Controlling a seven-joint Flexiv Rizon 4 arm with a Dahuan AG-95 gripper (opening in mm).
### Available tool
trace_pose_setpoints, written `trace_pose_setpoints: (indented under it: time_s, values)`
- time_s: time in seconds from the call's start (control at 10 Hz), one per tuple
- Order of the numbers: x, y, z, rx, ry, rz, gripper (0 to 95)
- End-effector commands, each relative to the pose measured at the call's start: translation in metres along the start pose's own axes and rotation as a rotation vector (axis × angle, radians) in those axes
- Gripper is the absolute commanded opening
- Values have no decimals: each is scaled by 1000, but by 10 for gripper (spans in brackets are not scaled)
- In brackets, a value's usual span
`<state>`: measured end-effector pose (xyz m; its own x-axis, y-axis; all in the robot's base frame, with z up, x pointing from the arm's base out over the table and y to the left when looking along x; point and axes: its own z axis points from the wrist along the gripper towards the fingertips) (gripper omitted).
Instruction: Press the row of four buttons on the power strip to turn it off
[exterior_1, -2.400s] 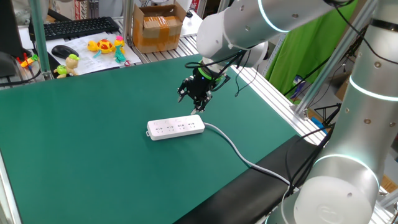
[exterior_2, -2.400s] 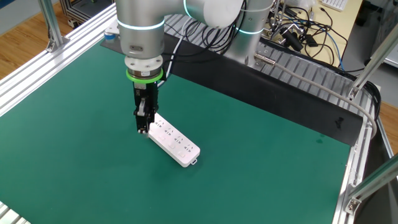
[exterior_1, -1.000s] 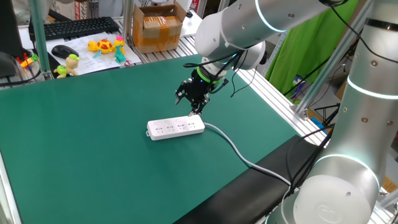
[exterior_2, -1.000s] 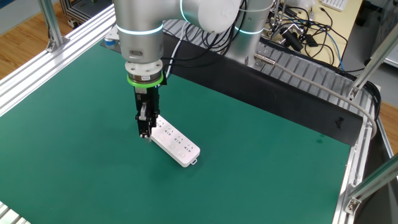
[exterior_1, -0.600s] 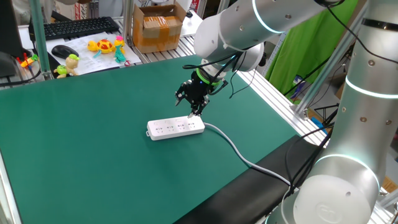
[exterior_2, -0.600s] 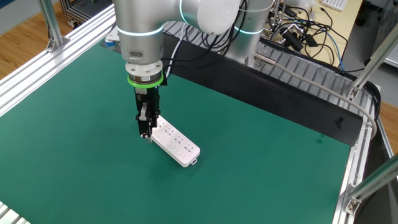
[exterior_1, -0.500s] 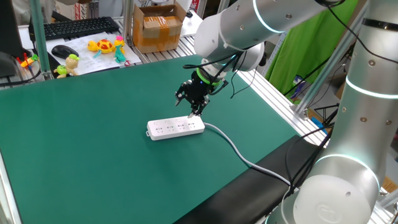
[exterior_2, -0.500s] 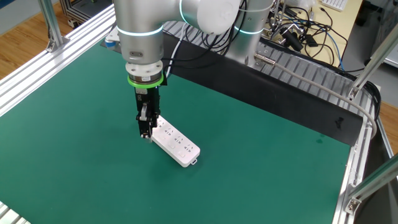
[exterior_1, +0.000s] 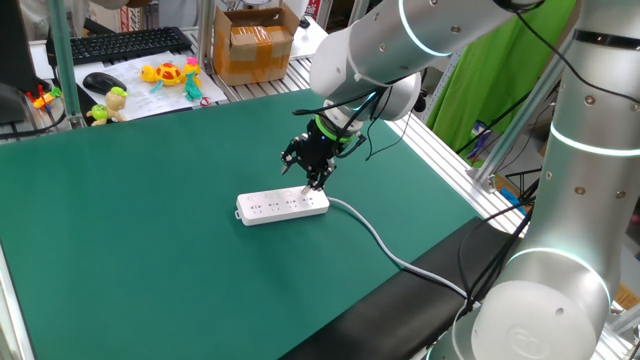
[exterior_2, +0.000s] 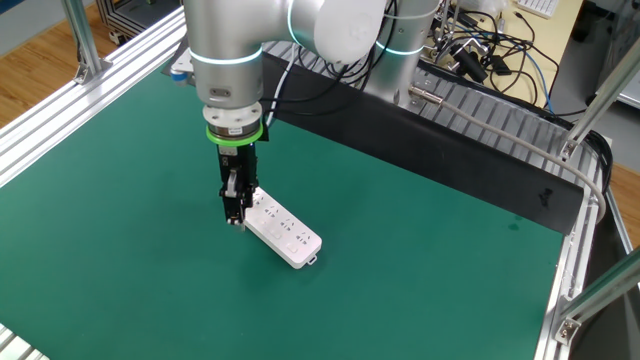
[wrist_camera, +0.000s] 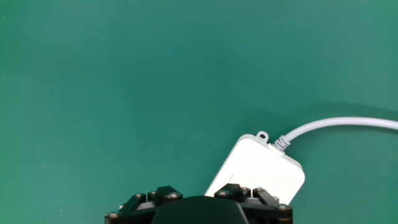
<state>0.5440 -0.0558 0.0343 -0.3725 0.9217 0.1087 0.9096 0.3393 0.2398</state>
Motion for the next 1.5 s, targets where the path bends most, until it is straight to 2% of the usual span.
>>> trace_pose_setpoints:
  time_s: [0.1, 0.4, 0.5, 1.0, 1.3, 1.5]
  values:
    - [-1, -1, 4, -4, -1, -9, 570]
    - [5, 4, 1, -7, 5, -2, 570]
    - [7, 4, 5, -8, 0, -6, 570]
    - [6, 4, 5, -4, -3, -13, 570]
    - [2, 5, 4, -2, 0, -23, 570]
    - [-3, 2, 5, -7, 11, -21, 570]
